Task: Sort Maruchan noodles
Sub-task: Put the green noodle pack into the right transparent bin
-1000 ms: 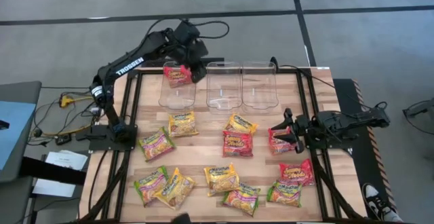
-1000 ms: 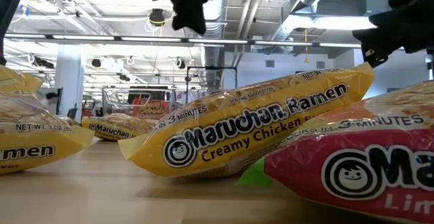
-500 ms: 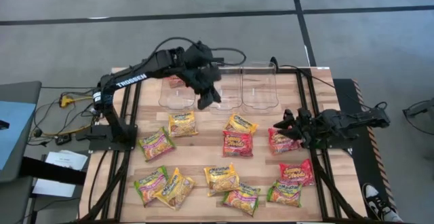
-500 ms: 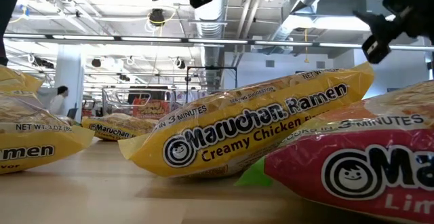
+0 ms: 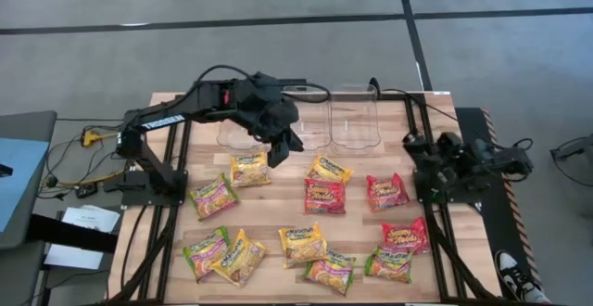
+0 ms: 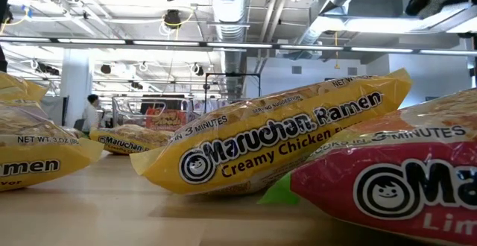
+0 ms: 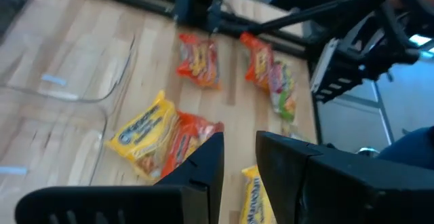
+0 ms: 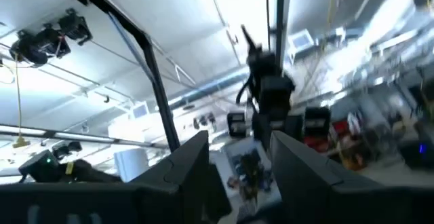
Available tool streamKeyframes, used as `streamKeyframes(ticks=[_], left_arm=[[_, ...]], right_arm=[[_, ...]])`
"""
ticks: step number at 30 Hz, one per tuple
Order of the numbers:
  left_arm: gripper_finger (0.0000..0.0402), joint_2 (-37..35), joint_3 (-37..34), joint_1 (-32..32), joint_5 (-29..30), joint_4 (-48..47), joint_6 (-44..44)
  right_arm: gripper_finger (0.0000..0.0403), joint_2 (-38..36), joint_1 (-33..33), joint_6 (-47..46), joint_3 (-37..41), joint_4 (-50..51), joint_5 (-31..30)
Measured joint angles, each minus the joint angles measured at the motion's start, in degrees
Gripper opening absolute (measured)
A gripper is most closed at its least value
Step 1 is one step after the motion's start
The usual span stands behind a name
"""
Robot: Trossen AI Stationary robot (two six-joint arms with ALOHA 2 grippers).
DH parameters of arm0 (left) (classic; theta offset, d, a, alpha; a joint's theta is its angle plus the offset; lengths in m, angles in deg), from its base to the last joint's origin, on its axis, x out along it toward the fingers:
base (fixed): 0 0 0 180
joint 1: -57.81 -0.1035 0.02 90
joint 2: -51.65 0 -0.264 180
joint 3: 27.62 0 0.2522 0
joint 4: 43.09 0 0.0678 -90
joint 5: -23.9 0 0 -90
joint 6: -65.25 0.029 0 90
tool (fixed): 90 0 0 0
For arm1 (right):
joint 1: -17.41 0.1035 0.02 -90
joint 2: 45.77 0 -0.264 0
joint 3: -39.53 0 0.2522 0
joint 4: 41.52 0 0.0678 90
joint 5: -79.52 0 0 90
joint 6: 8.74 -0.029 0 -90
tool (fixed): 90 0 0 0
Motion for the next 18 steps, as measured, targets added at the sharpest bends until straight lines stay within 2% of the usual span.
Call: streamKeyframes(ticks=[4, 9, 14, 18], left_arm=[[0.0073, -2.0, 0.0, 1.5, 1.6, 1.1, -0.8], [0.0073, -3.7, 0.0, 2.5, 2.6, 2.6, -2.1], [0.0073, -4.8, 0.0, 2.8, 2.7, 3.0, -3.4], [0.0073, -5.0, 0.0, 2.8, 3.9, 3.2, -3.4]], right_arm=[[0.0197, 0.0, 0.0, 3.7, -4.7, 4.8, 0.0], [0.023, 0.1, 0.0, 5.8, -12.7, 21.0, -0.1], [0.0245, 2.6, 0.0, -5.7, -21.8, 44.5, -1.8], [0.0246, 8.0, 0.1, -16.4, -27.2, 58.7, -0.8]])
